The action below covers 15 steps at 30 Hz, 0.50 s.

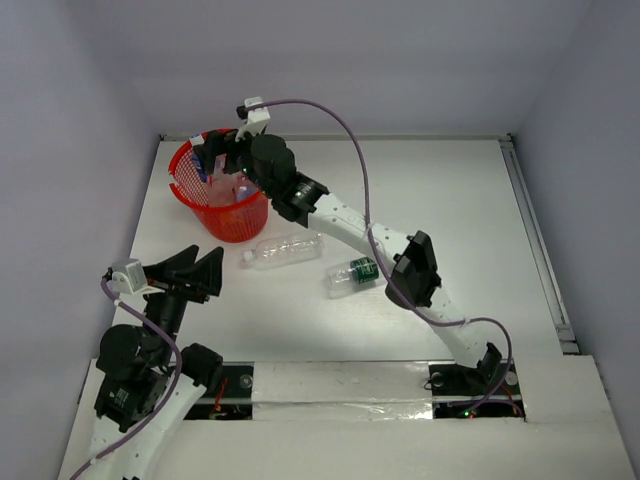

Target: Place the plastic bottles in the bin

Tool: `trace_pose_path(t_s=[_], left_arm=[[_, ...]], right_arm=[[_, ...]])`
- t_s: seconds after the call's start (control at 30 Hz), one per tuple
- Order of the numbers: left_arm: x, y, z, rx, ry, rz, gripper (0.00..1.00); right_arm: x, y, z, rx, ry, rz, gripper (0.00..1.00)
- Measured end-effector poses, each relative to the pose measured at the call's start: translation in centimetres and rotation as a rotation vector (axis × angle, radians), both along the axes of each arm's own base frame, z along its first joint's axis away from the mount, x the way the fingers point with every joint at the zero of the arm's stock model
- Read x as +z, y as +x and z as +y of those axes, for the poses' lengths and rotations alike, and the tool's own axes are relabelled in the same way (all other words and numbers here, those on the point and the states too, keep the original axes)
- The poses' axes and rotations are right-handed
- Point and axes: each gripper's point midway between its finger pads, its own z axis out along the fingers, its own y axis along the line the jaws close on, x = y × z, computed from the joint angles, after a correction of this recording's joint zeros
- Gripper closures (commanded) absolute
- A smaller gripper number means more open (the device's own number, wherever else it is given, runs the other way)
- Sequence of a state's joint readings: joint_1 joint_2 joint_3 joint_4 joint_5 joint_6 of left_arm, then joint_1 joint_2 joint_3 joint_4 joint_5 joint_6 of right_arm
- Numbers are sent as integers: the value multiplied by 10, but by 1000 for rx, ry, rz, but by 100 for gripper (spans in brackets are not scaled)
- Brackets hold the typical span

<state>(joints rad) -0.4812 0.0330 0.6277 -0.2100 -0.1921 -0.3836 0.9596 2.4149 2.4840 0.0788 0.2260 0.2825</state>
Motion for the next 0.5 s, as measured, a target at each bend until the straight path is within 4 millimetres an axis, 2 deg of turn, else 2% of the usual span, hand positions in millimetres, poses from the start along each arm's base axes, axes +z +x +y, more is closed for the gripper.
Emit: trace_pose_path(t_s=[0.2, 0.3, 0.37, 0.43, 0.5], left_arm=[[9, 2, -10, -42, -4, -25, 39], [7, 7, -19, -76, 13, -8, 40], [6, 11, -29, -115, 23, 8, 42], [2, 18, -42, -160, 36, 34, 43], [-4, 26, -57, -212, 44, 72, 50]], right_arm=[[-8, -19, 12, 46, -25, -17, 0], [-14, -22, 3, 45, -55, -2, 2], [-9, -29, -8, 44, -62, 1, 5], [1, -36, -25, 30, -65, 3, 12], [16, -45, -48, 3, -54, -6, 35]])
